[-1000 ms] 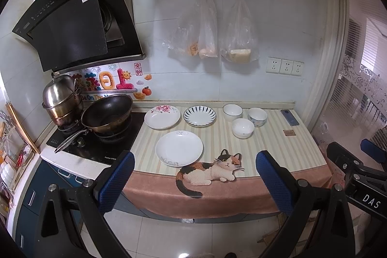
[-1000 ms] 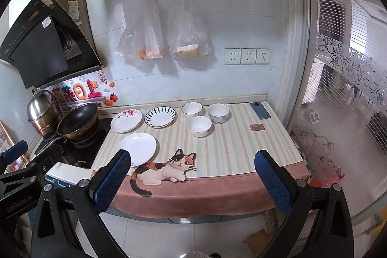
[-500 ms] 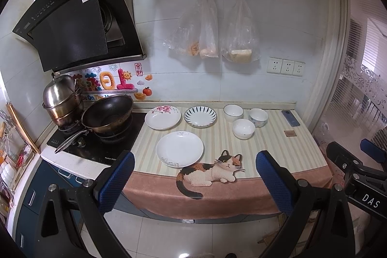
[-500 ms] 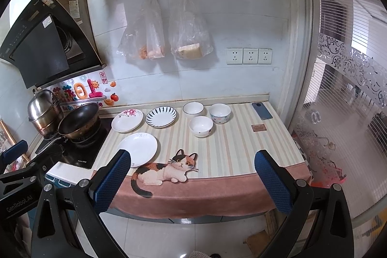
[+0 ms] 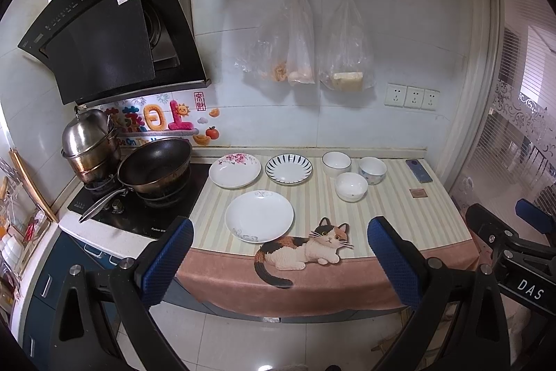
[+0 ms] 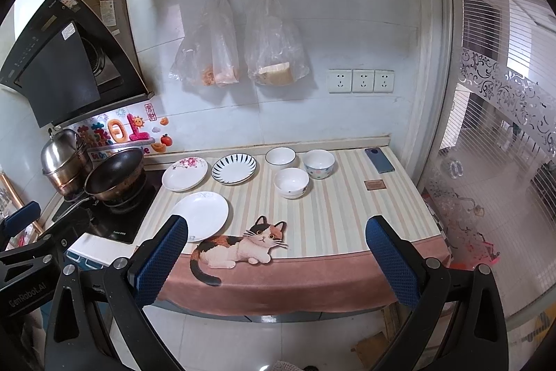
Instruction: Organize plates and bowls
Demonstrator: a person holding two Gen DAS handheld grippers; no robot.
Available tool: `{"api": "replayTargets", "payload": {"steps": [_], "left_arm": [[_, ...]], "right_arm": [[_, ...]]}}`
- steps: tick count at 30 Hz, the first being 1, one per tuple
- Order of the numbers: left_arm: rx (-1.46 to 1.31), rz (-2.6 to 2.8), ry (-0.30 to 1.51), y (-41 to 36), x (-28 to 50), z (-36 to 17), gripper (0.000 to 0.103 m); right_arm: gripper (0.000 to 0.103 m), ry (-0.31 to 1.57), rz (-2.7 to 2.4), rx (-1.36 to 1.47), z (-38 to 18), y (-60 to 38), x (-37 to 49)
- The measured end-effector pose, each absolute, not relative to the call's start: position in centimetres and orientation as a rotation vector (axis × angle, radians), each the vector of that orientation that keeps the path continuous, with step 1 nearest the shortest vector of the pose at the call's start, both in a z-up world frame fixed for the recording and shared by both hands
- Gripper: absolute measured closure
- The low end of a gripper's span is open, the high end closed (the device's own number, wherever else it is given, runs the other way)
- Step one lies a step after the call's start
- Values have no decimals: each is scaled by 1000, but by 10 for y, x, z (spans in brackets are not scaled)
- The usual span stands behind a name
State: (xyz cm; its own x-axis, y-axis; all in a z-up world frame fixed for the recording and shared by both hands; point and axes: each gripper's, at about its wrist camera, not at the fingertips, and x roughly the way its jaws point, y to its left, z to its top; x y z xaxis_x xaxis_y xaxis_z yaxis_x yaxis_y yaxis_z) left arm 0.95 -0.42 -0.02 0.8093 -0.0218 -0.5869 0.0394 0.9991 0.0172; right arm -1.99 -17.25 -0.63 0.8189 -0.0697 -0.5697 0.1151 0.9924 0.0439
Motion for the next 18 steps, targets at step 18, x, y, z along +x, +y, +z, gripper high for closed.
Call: {"api": "replayTargets", "payload": {"steps": [18], "left_arm": [[42, 23, 721, 45, 94, -61, 0]], "right_arm": [[0, 763, 10, 169, -77, -152, 50]]}}
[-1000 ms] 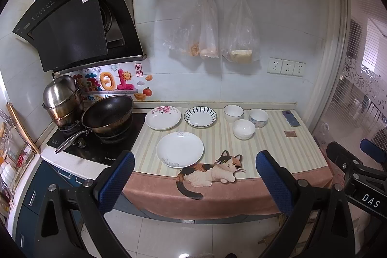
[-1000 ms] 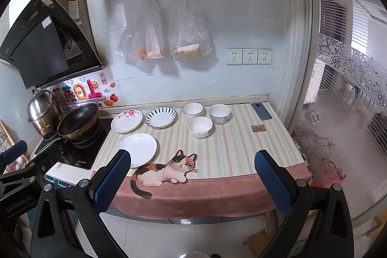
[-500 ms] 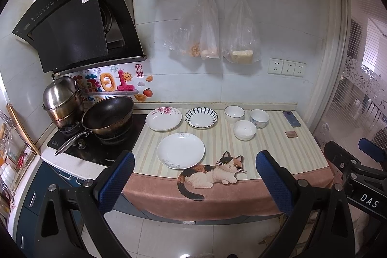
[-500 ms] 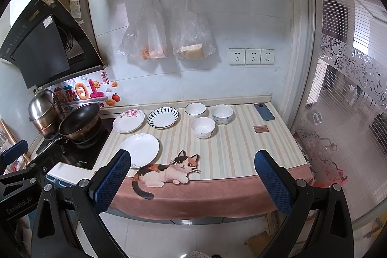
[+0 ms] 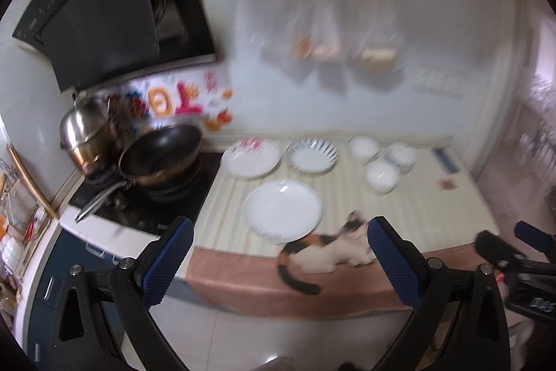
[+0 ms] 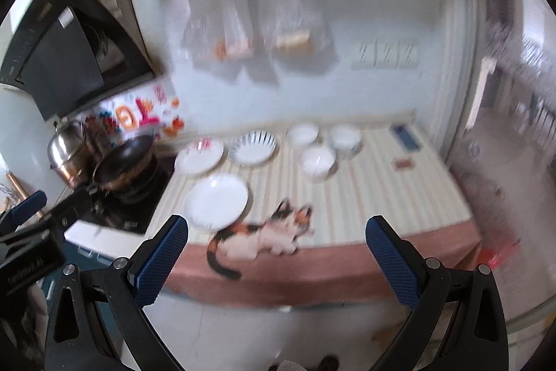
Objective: Organize plates and bowls
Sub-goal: 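Grip the rim of the grey-swirl white plate with both grippers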
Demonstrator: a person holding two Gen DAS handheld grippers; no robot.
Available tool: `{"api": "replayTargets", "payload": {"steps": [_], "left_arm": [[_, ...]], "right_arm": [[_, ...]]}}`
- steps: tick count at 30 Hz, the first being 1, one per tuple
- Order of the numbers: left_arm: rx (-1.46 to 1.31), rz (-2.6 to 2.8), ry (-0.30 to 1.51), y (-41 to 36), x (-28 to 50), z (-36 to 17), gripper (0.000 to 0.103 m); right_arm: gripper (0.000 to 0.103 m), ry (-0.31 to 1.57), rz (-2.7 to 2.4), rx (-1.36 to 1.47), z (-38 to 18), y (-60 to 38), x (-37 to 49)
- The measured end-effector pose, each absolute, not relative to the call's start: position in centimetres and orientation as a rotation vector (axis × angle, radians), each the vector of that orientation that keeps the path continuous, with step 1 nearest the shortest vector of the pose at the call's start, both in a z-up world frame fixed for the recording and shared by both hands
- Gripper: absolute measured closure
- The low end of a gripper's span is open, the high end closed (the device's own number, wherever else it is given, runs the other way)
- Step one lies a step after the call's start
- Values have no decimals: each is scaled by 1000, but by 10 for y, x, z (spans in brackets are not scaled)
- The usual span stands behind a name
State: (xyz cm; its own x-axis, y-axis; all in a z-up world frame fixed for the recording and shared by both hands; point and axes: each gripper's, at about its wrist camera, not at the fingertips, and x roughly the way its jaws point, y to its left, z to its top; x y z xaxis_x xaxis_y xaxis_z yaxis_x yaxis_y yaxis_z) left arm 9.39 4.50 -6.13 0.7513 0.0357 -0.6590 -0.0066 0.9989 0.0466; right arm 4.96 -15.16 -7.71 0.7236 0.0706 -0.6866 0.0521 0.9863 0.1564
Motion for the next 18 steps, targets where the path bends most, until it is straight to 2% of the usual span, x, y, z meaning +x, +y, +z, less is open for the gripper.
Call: {"api": "replayTargets", "payload": {"steps": [9, 18], "left_arm": [[-87, 87, 1066, 96, 228, -198, 2], [-231, 189, 1283, 135, 332, -307, 6]], "right_arm": [[0, 999, 127, 206, -196, -140, 190], [2, 1253, 303, 308, -342, -124, 354]]}}
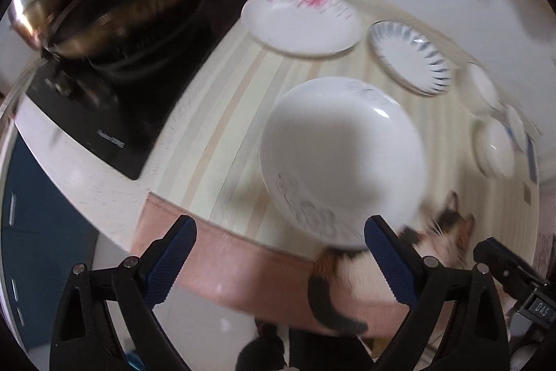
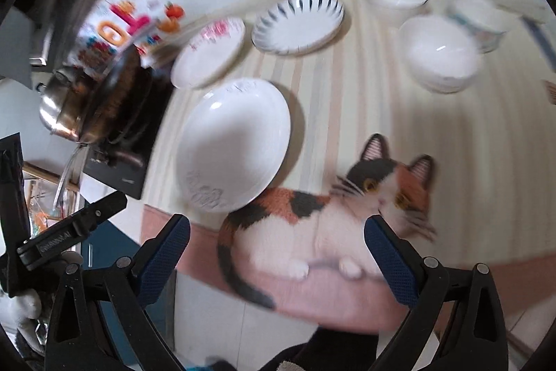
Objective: Organize plates and bowls
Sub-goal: 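Grip the rim of the grey-swirl white plate with both grippers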
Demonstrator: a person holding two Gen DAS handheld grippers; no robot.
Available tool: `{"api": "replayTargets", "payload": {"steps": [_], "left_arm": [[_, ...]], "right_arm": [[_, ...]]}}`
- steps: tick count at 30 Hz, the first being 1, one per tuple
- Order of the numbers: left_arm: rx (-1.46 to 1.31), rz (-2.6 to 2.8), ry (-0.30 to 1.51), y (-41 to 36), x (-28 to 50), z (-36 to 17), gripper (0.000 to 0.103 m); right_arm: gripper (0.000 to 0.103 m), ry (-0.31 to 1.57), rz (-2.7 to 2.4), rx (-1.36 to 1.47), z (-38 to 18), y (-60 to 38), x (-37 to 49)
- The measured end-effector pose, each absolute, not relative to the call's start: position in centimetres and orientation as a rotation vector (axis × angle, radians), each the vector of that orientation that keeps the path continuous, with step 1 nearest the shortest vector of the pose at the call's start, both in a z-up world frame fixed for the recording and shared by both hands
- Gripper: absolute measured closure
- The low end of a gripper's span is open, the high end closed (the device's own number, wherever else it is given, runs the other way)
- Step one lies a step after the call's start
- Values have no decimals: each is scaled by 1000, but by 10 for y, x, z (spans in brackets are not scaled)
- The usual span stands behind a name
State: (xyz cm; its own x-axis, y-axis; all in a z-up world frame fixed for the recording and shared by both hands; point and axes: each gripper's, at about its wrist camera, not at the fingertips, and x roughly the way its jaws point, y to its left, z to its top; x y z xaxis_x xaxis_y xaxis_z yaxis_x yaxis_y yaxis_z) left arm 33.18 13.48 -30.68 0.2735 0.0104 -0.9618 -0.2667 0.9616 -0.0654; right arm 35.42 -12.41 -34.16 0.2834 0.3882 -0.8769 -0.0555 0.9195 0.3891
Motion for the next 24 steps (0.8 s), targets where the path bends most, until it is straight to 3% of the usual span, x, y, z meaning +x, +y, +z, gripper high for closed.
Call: {"api": "replayTargets", "payload": {"steps": [3, 5, 10, 11, 12, 15, 18, 24], "left_arm": [[-265, 218, 1335, 142, 360, -335, 13], [-280, 224, 1363, 146, 377, -351, 25], [-301, 193, 1411, 152, 408, -380, 53], [-306, 183, 1422, 153, 414, -385, 59], [-301, 180, 1430, 153, 418, -389, 60], [-254, 183, 1425, 153, 421, -392, 68], [-254, 186, 1409, 154, 418, -389, 73], [-237, 183, 1397, 145, 405, -379, 75]], "right_arm": [[6, 1322, 350, 347, -380, -119, 393], [12, 1348, 376, 344, -402, -111, 417], [43, 1382, 443, 353, -434, -93, 460], [54, 1377, 448, 345, -437, -90, 465], [67, 1375, 454, 337, -439, -86, 469], [83, 1376, 448, 290, -446, -79, 475], [89, 1367, 455, 279, -450, -78, 476], [89, 1375, 446, 276, -450, -82, 471]]}}
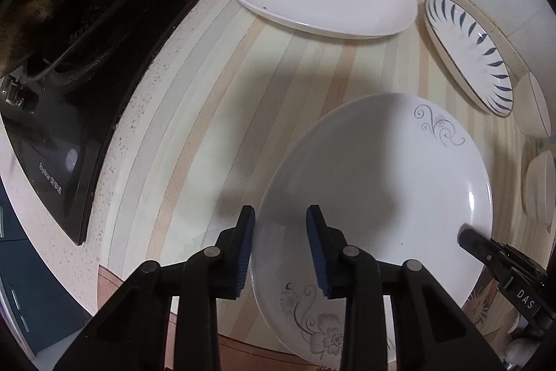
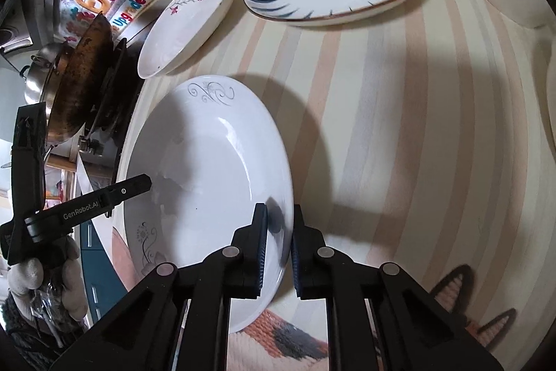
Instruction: Organize plates and bowls
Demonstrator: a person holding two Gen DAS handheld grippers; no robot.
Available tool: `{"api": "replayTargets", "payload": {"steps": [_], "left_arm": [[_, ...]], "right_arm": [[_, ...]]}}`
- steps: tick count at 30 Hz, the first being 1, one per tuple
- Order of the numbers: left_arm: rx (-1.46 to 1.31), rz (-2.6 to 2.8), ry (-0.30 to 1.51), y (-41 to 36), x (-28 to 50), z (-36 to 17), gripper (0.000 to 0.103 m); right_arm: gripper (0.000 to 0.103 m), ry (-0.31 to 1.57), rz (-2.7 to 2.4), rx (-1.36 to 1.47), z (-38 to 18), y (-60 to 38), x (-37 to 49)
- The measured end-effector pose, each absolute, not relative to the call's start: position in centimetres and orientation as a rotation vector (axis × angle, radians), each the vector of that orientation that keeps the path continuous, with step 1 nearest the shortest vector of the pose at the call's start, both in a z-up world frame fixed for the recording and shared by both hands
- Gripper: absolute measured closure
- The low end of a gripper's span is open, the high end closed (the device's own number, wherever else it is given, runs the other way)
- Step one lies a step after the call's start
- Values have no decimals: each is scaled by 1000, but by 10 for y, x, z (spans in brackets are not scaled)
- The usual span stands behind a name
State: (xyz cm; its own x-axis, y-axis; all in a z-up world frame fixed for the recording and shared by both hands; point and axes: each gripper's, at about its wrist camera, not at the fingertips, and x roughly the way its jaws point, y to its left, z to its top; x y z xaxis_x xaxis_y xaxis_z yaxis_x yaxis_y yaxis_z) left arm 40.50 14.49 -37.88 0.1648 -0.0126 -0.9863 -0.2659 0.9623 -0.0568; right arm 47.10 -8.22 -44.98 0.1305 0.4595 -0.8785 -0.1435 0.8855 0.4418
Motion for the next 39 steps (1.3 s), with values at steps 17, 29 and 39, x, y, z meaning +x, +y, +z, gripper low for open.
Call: {"api": "replayTargets", "payload": {"steps": [17, 29, 39], "left_arm": [[-201, 54, 1357, 80, 377, -348, 75], [-134, 3, 1407, 45, 387, -373, 75], [-145, -5, 1420, 53, 383, -373, 75]], "right_arm": [[89, 1318, 395, 253, -403, -161, 438], [89, 1356, 328, 311, -423, -206, 425], [88, 1406, 316, 341, -434, -201, 428]]}}
